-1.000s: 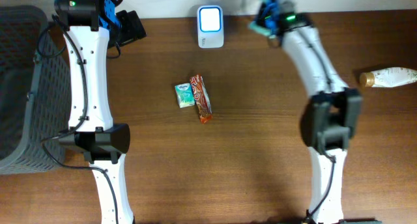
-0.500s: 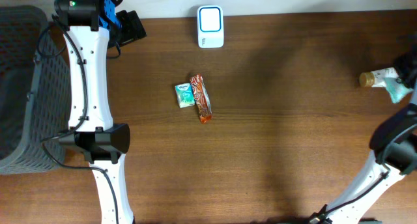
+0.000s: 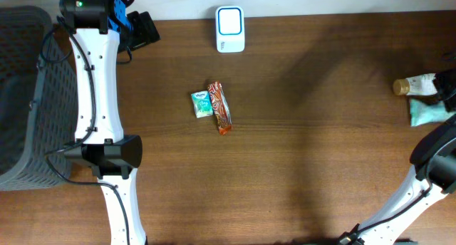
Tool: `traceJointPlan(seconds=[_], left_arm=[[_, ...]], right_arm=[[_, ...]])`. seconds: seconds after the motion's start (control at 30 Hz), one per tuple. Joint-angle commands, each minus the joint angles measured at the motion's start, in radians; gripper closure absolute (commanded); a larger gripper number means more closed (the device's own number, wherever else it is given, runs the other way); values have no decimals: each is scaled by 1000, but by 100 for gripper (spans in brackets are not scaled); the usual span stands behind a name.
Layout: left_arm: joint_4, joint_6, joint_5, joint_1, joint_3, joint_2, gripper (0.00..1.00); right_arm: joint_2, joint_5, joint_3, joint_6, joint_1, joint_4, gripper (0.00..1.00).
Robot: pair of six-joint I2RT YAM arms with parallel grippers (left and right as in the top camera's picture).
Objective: Scan the item barcode
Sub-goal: 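Carry the green packet to the right edge beside the tube, then swing the right gripper to the red TOP snack bag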
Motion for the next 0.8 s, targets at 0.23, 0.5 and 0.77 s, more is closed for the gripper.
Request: traceJointPlan(seconds=[0.23,0.5,0.77], left_arm=[[-1,2,-11,1,3,-5,1],[-1,2,-11,1,3,-5,1],[-1,2,-11,1,3,-5,1]], right_arm=[[-41,-230,44,-246,12,-16,1],[-195,-522,45,-437,124,-95,1],[-181,-716,19,-722,451,-204,1]])
